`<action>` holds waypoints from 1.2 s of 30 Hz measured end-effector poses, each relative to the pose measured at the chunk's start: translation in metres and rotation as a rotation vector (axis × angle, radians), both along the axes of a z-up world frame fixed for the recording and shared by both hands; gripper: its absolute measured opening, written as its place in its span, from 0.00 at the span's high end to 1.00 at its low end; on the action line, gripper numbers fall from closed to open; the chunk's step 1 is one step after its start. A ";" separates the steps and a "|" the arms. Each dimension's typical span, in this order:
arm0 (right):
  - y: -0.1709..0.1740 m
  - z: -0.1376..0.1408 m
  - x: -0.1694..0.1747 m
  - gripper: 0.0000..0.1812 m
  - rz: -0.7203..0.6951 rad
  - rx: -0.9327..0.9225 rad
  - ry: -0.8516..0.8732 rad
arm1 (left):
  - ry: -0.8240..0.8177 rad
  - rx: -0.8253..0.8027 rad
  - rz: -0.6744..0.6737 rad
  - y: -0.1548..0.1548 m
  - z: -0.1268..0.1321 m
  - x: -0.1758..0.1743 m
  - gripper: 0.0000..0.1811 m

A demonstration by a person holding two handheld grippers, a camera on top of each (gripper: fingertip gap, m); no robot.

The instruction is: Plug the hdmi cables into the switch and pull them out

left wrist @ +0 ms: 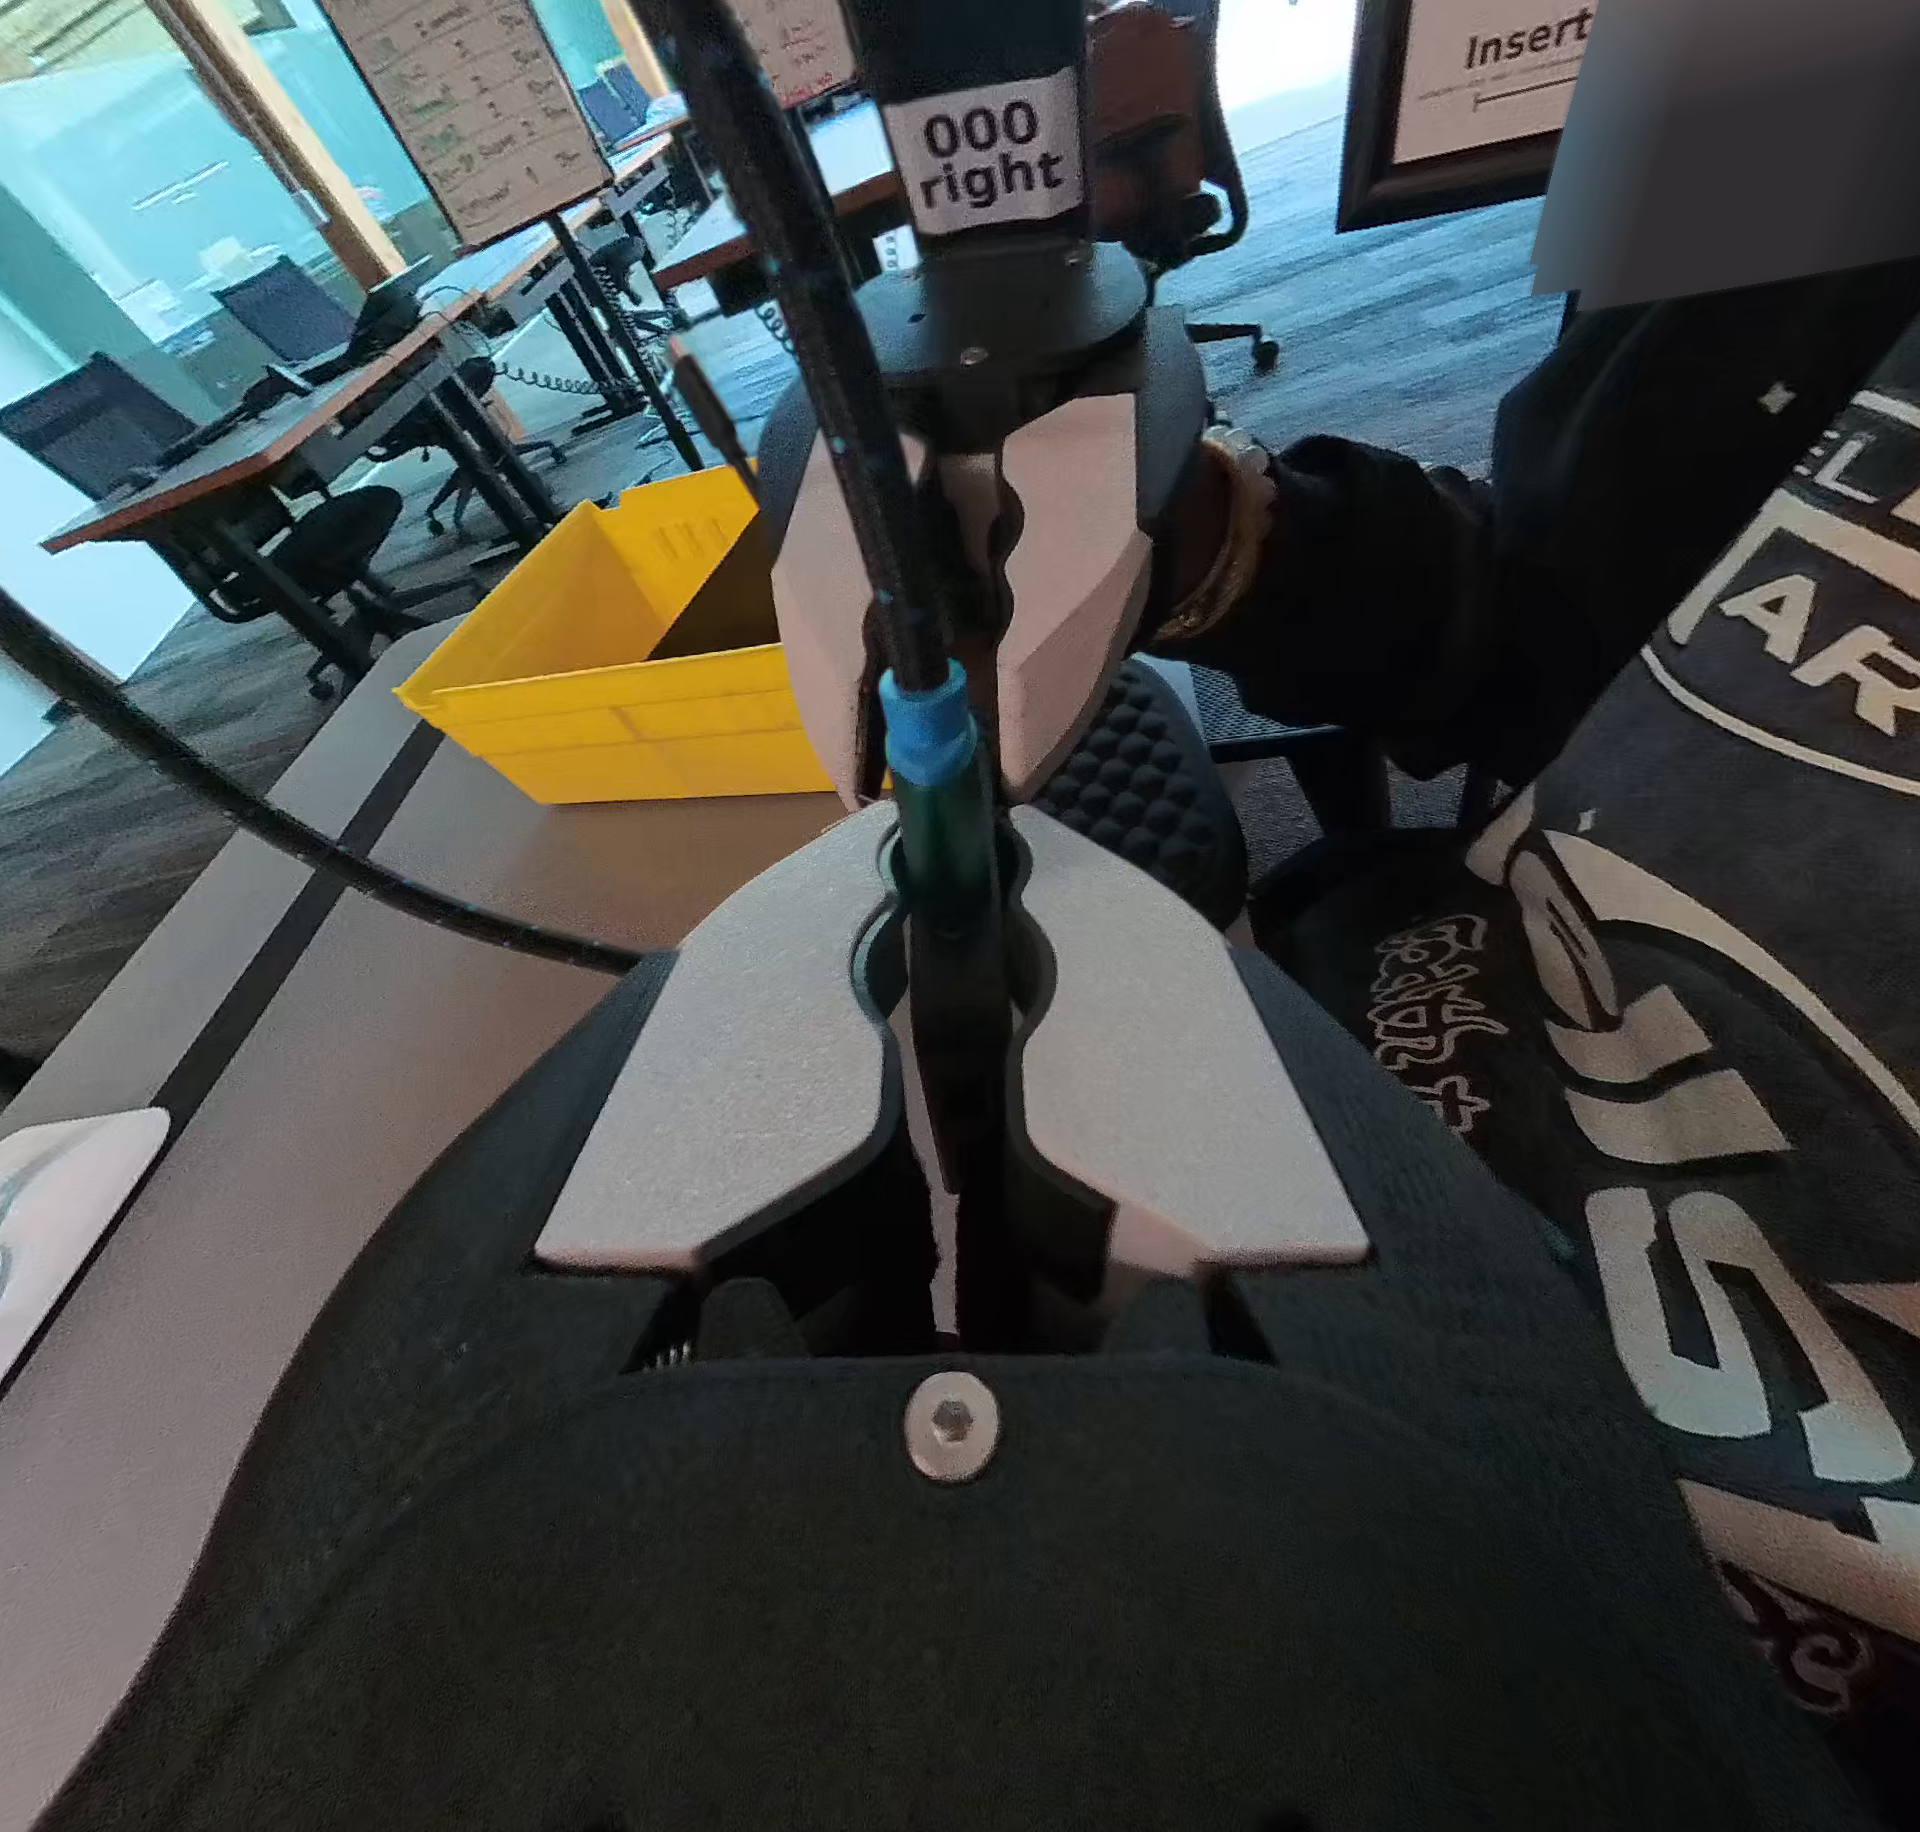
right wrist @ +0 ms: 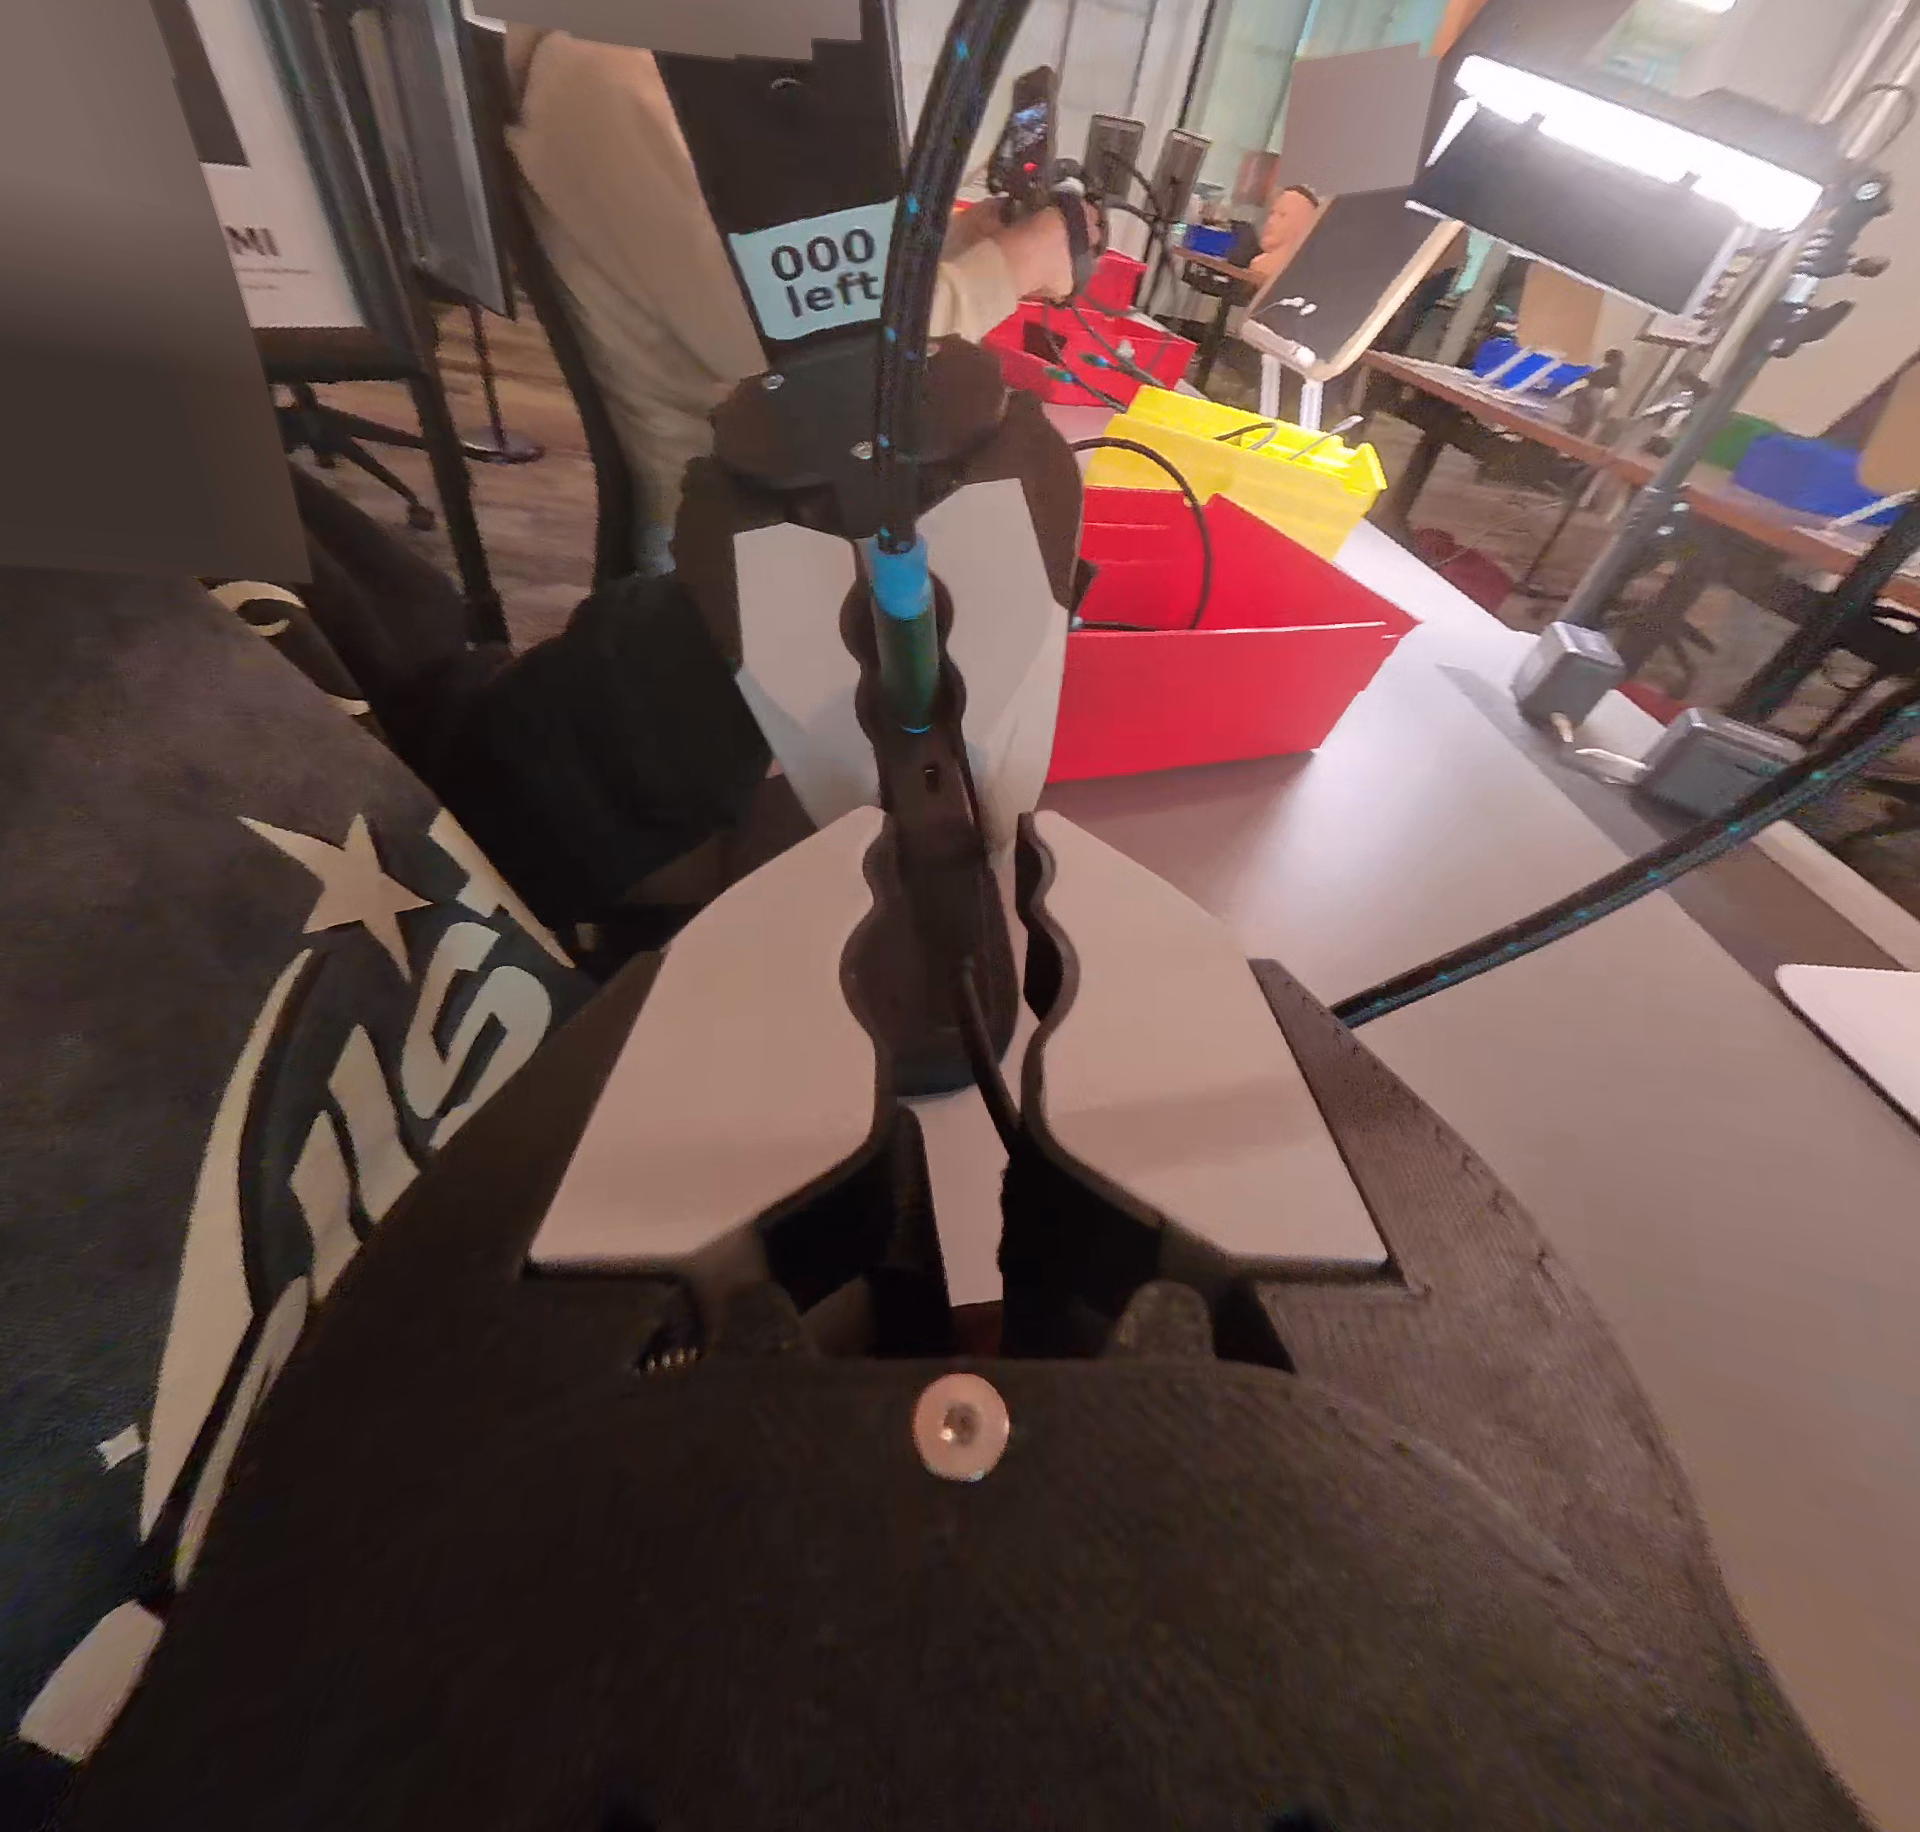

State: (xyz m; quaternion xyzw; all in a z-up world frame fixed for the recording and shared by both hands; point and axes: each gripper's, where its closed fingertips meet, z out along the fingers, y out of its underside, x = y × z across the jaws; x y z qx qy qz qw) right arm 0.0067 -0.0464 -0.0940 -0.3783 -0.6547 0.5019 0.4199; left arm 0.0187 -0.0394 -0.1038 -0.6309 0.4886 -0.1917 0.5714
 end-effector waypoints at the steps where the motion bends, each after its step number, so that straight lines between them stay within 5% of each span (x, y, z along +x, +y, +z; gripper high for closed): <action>1: -0.002 -0.001 0.000 0.88 0.016 -0.005 -0.001 | 0.006 -0.001 -0.005 -0.001 0.000 0.001 0.93; 5: -0.002 0.012 0.004 0.92 0.029 0.030 0.115 | -0.052 0.043 0.005 -0.001 0.011 0.002 0.91; 12: 0.010 0.054 0.016 0.92 0.077 -0.207 0.441 | -0.249 0.170 0.069 0.006 0.043 -0.001 0.84; 15: 0.009 0.058 0.015 0.92 0.090 -0.275 0.482 | -0.363 0.190 0.034 0.003 0.055 0.002 0.89; 22: 0.012 0.058 0.011 0.83 0.061 -0.415 0.282 | -0.288 0.031 0.038 0.004 0.039 -0.009 0.93; 27: 0.001 0.045 0.006 0.76 0.037 -0.291 0.195 | -0.198 -0.089 -0.013 0.001 0.017 -0.001 0.93; 30: -0.010 0.032 -0.002 0.92 0.084 -0.214 0.181 | -0.159 -0.117 -0.066 -0.004 0.009 0.011 0.93; 34: -0.004 0.043 0.000 0.91 0.063 -0.240 0.256 | -0.187 0.039 -0.044 0.000 0.021 0.009 0.89; 36: 0.009 0.057 0.006 0.92 0.032 -0.331 0.338 | -0.173 0.243 0.020 0.005 0.033 0.004 0.73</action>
